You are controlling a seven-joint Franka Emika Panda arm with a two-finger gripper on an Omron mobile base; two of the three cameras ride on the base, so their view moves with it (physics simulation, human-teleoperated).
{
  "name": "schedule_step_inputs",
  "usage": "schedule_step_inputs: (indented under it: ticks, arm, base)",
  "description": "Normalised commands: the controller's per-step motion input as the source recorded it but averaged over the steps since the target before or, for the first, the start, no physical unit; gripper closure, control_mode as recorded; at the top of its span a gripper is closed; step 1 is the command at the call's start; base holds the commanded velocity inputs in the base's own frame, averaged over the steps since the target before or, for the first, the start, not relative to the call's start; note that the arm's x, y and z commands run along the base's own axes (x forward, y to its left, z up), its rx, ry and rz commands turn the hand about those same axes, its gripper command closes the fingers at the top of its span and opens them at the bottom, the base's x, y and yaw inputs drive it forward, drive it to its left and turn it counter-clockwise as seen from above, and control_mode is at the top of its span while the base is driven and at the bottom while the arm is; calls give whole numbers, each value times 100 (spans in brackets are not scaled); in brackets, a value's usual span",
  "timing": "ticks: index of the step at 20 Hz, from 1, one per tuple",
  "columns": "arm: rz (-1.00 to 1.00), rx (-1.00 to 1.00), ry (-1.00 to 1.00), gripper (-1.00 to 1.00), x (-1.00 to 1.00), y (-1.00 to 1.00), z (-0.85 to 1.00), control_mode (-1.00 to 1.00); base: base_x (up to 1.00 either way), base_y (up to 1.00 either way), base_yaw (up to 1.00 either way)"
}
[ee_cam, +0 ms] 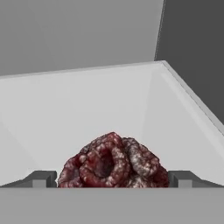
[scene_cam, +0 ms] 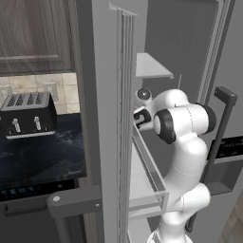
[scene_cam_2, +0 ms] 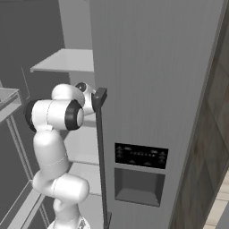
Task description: Take the cupcake and cake from the fridge and place them on the empty tray on the dining counter.
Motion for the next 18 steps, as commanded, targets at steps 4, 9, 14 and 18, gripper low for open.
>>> schedule_step_inputs:
  ticks: [4,9,14,18]
  arm:
    - [-1,0,3,100,12,0,-28,-100]
    - [-2,0,12,100,0,0,-42,-100]
    - [-2,0,14,100,-2,0,-44,-100]
    - [0,0,2,100,-32,0,-29,-100]
  base:
    - [0,0,0]
    - [0,0,0]
    - [0,0,0]
    - [0,0,0]
